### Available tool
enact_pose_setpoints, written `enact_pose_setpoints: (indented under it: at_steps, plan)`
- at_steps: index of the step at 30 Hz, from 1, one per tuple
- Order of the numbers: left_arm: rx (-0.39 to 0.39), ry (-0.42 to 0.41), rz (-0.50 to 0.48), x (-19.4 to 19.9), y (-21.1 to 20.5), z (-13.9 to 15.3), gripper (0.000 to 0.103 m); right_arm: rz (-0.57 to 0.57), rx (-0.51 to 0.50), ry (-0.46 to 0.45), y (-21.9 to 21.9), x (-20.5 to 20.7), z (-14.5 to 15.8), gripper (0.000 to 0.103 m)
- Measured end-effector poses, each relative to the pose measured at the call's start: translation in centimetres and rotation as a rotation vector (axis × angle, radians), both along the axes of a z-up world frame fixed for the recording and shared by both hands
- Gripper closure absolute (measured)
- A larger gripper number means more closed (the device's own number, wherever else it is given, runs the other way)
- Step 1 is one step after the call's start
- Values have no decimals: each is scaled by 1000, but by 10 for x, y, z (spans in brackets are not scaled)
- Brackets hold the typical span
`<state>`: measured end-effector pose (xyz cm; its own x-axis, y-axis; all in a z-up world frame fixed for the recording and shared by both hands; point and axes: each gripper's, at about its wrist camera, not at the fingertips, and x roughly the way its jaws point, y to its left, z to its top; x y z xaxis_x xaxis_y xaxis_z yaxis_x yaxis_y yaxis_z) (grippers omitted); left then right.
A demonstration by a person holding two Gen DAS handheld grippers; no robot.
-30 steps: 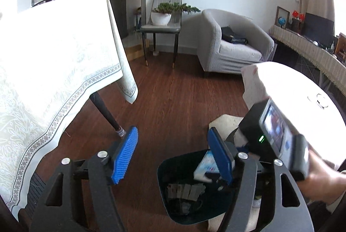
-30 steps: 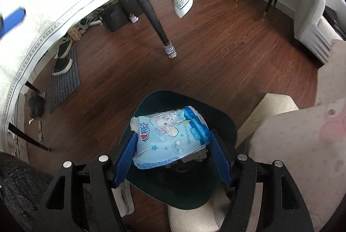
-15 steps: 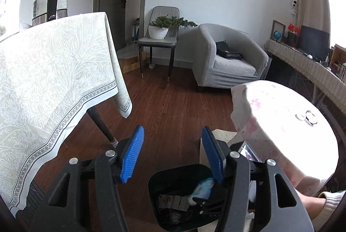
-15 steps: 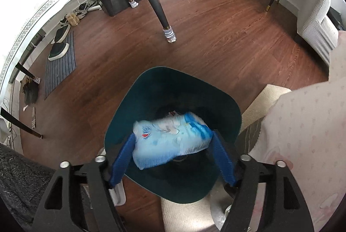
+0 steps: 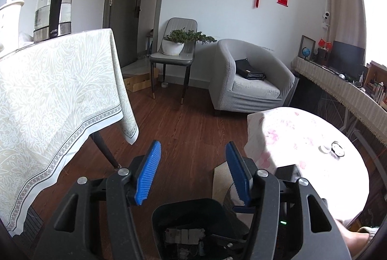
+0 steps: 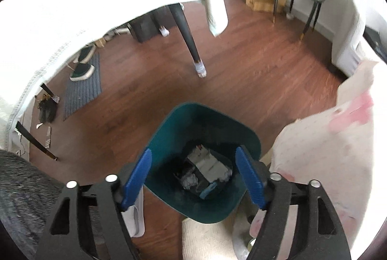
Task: Collect trash
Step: 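Move both open tools from the bin back over the table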
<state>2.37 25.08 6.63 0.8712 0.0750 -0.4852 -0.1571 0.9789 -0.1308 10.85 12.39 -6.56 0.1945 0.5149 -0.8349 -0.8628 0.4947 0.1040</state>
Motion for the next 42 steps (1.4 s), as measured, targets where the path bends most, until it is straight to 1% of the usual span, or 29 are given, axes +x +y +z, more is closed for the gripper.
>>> enact_pose_setpoints:
  at_steps: [3,7,10,13,18,21,23,28,31,34,38,42]
  plan:
    - [-8,-3,-6,6,-7,2,44,-1,48,-48,-15,-4,25,35]
    - [-11,-6,-27,14,-21,2,43,-35,94,-98,-39,-1,52,37]
    - [-9,-9,-49,21,-35,2,42,-72,114,-126,-61,5,66,38]
    - [-18,-11,-82,30,-51,0,40,-116,125,-145,-84,10,73,38]
    - [0,-11,-135,42,-83,-4,35,-203,118,-170,-129,25,77,38]
    - [-10,-3,-160,51,-100,-8,34,-261,123,-173,-155,34,77,38]
    - [-17,-2,-180,58,-112,-10,29,-302,125,-180,-174,41,78,38]
    - [-17,16,-229,72,-143,-19,27,-393,109,-219,-219,50,76,38]
    - [-21,30,-277,83,-166,-25,22,-448,109,-233,-251,54,76,38]
    - [-26,67,-343,91,-195,-34,22,-497,112,-241,-278,57,76,38]
    - [-38,91,-424,102,-226,-41,19,-555,119,-253,-314,60,77,38]
    - [-17,119,-480,110,-252,-48,18,-597,121,-260,-343,62,76,38]
